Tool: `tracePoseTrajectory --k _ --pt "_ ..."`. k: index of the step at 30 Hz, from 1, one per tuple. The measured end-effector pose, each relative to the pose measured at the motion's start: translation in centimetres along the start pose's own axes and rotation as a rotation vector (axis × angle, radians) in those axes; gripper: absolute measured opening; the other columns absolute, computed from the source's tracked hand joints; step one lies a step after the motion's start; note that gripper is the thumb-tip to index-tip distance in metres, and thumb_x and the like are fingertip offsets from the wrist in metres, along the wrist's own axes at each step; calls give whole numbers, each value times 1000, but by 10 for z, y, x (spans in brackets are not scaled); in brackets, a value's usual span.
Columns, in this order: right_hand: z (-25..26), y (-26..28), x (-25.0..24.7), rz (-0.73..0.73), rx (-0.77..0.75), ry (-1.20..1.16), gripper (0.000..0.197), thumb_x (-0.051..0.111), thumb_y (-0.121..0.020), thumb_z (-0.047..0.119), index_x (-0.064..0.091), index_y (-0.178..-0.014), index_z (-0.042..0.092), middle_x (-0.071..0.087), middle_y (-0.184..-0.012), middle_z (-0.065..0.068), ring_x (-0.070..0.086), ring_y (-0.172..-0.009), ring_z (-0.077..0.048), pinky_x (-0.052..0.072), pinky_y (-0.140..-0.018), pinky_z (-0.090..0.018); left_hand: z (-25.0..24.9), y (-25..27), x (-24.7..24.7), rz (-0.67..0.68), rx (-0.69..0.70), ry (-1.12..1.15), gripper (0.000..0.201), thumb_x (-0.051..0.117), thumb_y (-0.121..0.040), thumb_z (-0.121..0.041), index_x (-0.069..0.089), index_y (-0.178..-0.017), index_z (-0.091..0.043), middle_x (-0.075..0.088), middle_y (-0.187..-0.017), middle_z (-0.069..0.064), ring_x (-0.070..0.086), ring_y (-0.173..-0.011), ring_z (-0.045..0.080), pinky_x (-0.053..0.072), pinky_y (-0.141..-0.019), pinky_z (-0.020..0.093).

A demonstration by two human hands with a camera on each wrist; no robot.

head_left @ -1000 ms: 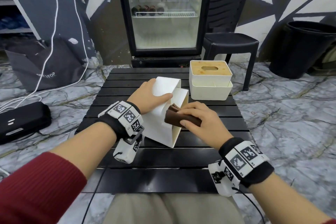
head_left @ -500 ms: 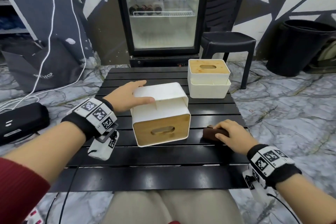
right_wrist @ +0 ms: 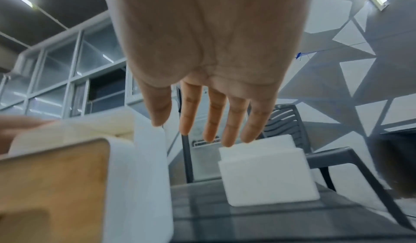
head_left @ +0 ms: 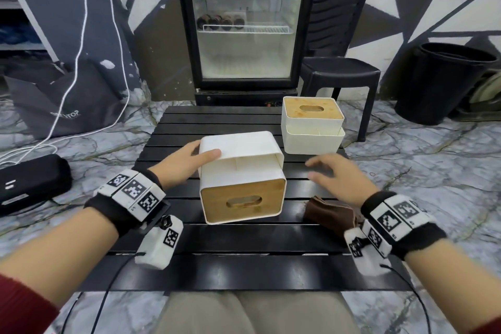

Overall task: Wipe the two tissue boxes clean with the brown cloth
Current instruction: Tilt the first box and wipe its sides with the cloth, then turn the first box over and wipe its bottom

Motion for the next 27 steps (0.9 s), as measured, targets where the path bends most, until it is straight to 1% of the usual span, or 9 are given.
tracePoseTrajectory --k 2,6,10,13,14,18,22,25,27 --pt "23 -15 0 -7 -4 -70 32 57 -88 33 55 -118 21 54 -112 2 51 -98 -11 34 -84 -20 -1 4 2 14 -42 73 18 50 -94 -39 46 -112 -40 58 -100 -18 64 -61 -7 46 -43 10" --pt "53 -42 13 22 72 -143 54 48 -88 48 39 -134 23 53 -126 -5 50 -111 -19 33 -87 -25 1 11 3 60 -153 141 34 49 -89 -55 37 -120 -49 55 -108 -20 66 -82 16 51 -58 31" --pt "61 -52 29 120 149 -182 67 43 -85 59 26 -140 25 51 -130 -8 52 -112 -27 43 -89 -33 1 15 3 86 -174 176 38 51 -87 -56 34 -121 -50 55 -107 -18 65 -80 18 53 -52 28" --pt "62 -48 35 152 169 -250 72 45 -83 61 20 -141 27 51 -126 -5 58 -98 -25 54 -66 -34 -1 17 2 59 -160 221 43 54 -88 -50 36 -126 -44 57 -110 -12 67 -82 18 55 -51 29" --pt "61 -45 35 143 167 -272 73 47 -82 60 20 -141 27 52 -126 -5 59 -97 -24 55 -64 -34 -1 17 2 47 -154 239 46 57 -88 -48 36 -129 -42 58 -109 -9 69 -80 18 55 -51 29" --pt "60 -34 31 74 120 -328 80 60 -78 54 20 -142 27 51 -128 -6 55 -109 -25 49 -90 -46 -1 22 -3 40 -87 305 49 67 -85 -32 40 -126 -35 64 -104 1 72 -66 17 56 -54 29" --pt "61 -20 26 -8 39 -365 80 73 -70 42 29 -135 33 57 -113 1 57 -99 -17 50 -82 -33 -5 23 -7 -1 18 296 45 70 -82 -12 45 -115 -31 68 -108 9 67 -92 24 56 -80 43" --pt "56 -12 28 -61 19 -384 64 79 -65 32 43 -117 37 58 -104 8 56 -93 -9 45 -64 -14 -2 22 -3 -1 88 327 44 69 -79 4 47 -106 -21 67 -109 8 67 -88 15 58 -71 30" --pt "50 -8 33 -74 35 -436 49 80 -65 24 49 -101 38 59 -100 9 60 -86 -10 48 -57 -14 5 21 2 -1 128 294 45 70 -75 11 44 -101 -14 67 -106 4 69 -79 12 58 -66 25"
Point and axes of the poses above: each hand's wrist, its own y-axis away from the middle knuckle, its own x-axis out of the palm, z = x × y, the point moved 3 cm from there along -y, towards the middle knuckle
